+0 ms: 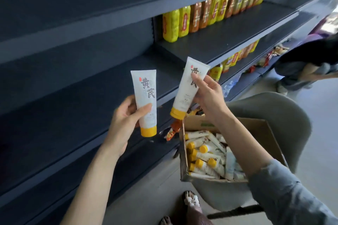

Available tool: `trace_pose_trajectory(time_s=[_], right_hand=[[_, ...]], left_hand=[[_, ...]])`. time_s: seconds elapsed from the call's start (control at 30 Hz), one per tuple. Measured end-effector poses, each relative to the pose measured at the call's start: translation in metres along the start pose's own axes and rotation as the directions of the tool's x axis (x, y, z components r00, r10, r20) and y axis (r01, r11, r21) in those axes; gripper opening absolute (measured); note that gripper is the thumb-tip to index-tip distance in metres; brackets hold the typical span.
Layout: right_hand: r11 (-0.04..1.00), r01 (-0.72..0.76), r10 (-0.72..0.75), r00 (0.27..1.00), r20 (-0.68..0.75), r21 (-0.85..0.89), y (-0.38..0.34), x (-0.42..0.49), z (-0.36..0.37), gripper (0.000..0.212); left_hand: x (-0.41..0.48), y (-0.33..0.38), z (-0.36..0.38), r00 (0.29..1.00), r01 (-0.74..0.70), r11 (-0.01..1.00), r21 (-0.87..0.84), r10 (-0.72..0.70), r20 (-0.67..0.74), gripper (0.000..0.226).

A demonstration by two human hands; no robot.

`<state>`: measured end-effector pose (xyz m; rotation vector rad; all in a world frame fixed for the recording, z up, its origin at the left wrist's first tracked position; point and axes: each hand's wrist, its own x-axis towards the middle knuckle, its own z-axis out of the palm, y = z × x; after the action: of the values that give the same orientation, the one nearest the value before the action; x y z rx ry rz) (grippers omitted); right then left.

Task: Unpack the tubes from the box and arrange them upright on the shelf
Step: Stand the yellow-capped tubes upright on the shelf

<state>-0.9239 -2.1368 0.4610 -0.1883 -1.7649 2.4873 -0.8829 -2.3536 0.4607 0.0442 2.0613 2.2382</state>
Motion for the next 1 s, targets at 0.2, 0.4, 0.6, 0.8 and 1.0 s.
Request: trace_pose_trajectory(time_s=[0.2, 0.4, 0.6, 0.8, 1.0], right_hand=[[0.982, 0.151, -0.128, 0.974, 0.19, -0.114, -0.044, -0.009, 0.069, 0.018], [0.958, 0.236, -0.153, 0.901, 0.407, -0.163, -0.064, -0.009, 0.122, 0.014], [0.949, 0.272, -0.137, 0.809, 0.571, -0.158, -0.087, 0.006, 0.168, 0.019], [0.939, 0.325, -0.174, 0.726, 0.665, -0.11, -0.107, 0.024, 0.227, 0.017], [0.931, 0.36, -0.211, 0.671, 0.711, -0.065, -0.107, 0.027, 0.305, 0.015]], left_hand=[[-0.031, 0.063, -0.037, 0.976, -0.192, 0.981, -0.023, 0.188, -0.112, 0.033], [-0.054, 0.115, -0.071, 0.905, -0.336, 0.942, -0.007, 0.321, -0.279, 0.039], [-0.065, 0.149, -0.099, 0.821, -0.413, 0.91, 0.04, 0.391, -0.415, 0.037], [-0.079, 0.174, -0.144, 0.745, -0.457, 0.883, 0.112, 0.448, -0.494, 0.039], [-0.092, 0.194, -0.213, 0.676, -0.486, 0.857, 0.173, 0.494, -0.547, 0.039]])
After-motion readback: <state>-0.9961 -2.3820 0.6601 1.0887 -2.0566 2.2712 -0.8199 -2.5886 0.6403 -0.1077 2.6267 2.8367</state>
